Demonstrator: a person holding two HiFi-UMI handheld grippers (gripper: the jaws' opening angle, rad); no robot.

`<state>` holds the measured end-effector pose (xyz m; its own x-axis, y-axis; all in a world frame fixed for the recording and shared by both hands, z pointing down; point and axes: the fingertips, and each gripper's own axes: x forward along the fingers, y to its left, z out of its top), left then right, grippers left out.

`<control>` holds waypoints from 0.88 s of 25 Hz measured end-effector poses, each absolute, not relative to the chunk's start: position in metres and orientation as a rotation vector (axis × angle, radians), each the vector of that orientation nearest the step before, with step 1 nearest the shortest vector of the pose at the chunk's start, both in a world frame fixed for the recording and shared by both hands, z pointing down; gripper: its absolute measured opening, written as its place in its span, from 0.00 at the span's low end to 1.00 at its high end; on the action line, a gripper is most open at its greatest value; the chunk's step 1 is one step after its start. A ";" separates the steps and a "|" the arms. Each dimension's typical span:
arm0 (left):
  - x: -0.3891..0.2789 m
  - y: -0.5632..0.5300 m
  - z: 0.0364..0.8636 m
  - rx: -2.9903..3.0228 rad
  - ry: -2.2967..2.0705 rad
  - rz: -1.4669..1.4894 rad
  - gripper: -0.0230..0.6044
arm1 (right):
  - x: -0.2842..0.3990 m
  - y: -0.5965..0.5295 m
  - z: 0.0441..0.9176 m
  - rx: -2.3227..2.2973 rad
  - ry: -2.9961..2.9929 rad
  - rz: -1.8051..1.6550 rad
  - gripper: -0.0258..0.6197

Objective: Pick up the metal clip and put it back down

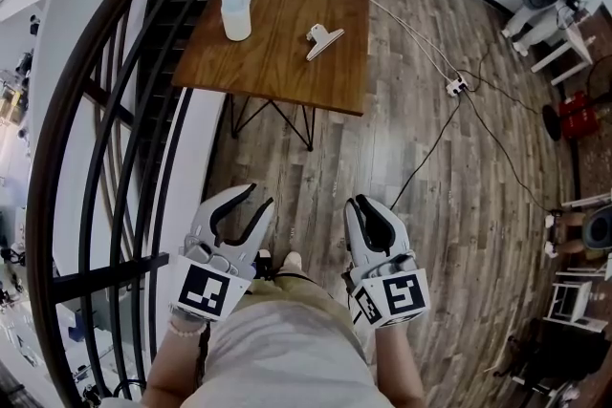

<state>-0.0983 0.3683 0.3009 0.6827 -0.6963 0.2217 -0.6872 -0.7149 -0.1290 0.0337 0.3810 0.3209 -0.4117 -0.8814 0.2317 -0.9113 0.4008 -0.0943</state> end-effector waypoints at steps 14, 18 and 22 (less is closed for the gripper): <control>-0.085 0.371 0.294 -2.831 1.258 -0.334 0.23 | 0.052 0.383 0.320 1.580 -2.581 0.309 0.27; -0.080 0.375 0.293 -2.807 1.309 -0.312 0.22 | 0.060 0.386 0.321 1.574 -2.598 0.292 0.27; -0.073 0.376 0.298 -2.793 1.296 -0.316 0.22 | 0.063 0.389 0.328 1.566 -2.609 0.303 0.27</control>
